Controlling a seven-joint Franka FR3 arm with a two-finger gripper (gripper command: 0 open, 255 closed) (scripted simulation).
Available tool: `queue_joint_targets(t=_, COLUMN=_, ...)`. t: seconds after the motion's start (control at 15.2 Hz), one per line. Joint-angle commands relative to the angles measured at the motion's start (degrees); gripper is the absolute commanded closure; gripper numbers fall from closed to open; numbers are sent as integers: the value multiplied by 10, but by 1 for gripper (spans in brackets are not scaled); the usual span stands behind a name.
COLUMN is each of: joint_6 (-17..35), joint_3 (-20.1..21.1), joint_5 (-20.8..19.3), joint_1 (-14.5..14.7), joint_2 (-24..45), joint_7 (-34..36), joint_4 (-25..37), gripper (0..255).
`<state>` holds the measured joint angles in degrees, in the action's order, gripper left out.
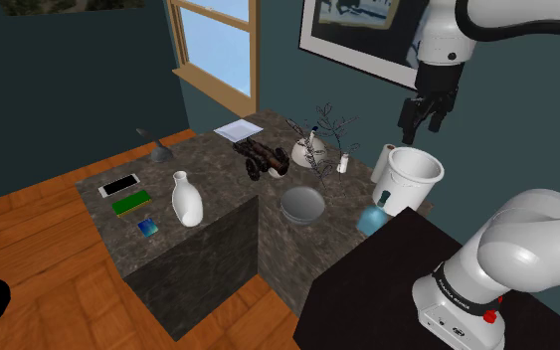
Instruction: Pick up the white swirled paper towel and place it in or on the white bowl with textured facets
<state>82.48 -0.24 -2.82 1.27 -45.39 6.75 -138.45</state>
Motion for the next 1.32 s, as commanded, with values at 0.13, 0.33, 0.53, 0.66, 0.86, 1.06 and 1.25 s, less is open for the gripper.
queue_joint_targets(t=0.13, joint_6=33, joint_3=-20, joint_5=-18, joint_1=-8, joint_2=7, joint_7=-21, joint_4=-19, gripper=0)
queue_joint_targets(t=0.33, joint_6=84, joint_3=-51, joint_5=-44, joint_1=-20, joint_2=24, joint_7=-52, joint_4=-43, gripper=0)
queue_joint_targets(t=0.53, joint_6=137, joint_3=-83, joint_5=-68, joint_1=-32, joint_2=50, joint_7=-81, joint_4=-59, gripper=0)
queue_joint_targets(t=0.66, joint_6=174, joint_3=-104, joint_5=-83, joint_1=-40, joint_2=73, joint_7=-101, joint_4=-66, gripper=0)
queue_joint_targets(t=0.86, joint_6=230, joint_3=-136, joint_5=-101, joint_1=-50, joint_2=113, joint_7=-129, joint_4=-70, gripper=0)
queue_joint_targets(t=1.06, joint_6=287, joint_3=-169, joint_5=-114, joint_1=-57, joint_2=161, joint_7=-159, joint_4=-66, gripper=0)
queue_joint_targets(t=1.25, joint_6=342, joint_3=-201, joint_5=-118, joint_1=-62, joint_2=216, joint_7=-191, joint_4=-55, gripper=0)
